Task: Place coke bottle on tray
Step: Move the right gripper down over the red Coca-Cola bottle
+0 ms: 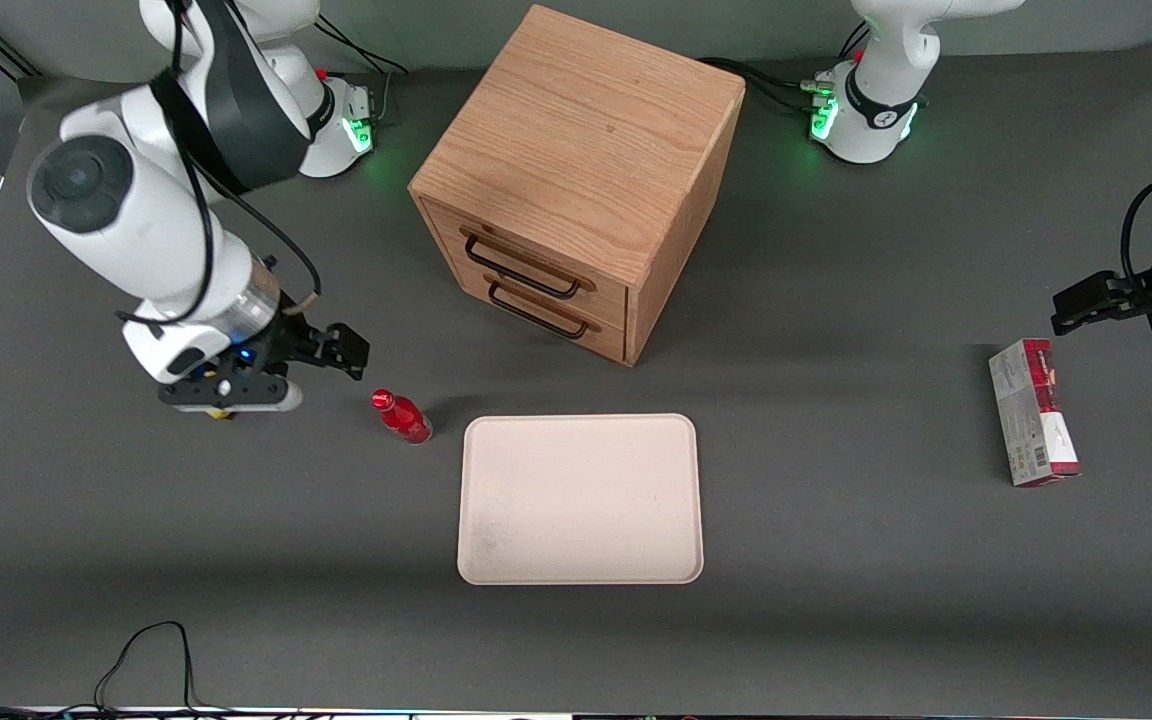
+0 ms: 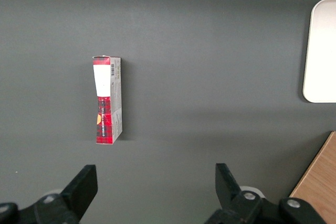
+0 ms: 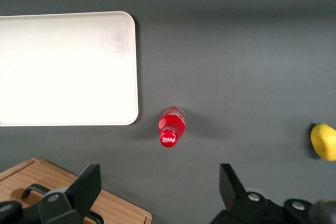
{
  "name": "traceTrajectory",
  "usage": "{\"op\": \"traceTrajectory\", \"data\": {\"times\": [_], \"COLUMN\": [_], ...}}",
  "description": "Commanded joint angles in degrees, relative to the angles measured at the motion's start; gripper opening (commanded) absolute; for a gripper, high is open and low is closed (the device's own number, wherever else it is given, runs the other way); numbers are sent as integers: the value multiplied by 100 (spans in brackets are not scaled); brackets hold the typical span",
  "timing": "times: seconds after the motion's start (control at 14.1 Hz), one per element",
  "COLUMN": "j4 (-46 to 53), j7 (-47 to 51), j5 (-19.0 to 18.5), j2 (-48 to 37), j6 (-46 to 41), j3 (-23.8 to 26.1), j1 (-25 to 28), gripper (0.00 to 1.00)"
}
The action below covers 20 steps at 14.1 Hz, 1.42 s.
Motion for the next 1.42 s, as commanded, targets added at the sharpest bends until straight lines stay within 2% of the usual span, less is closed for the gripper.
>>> {"op": "traceTrajectory", "data": {"times": [0.0,0.28,0.78,0.92,1.2,1.27,1.35], "j4": [261,-757,-1655,-1787,-1867,-1876,-1876], "j7": [74,135,109,109,117,117,117], "j5": [-59,-67,-216,-383,-401,-401,-401], "j2": [442,522,531,531,531,540,540], "j6": [7,1314,1949,1993,2274,2284,2275], "j3": [13,127,145,145,145,145,145], "j1": [-41,-23,-6,-14,-14,-23,-14], "gripper": [100,100,100,100,99,98,89]}}
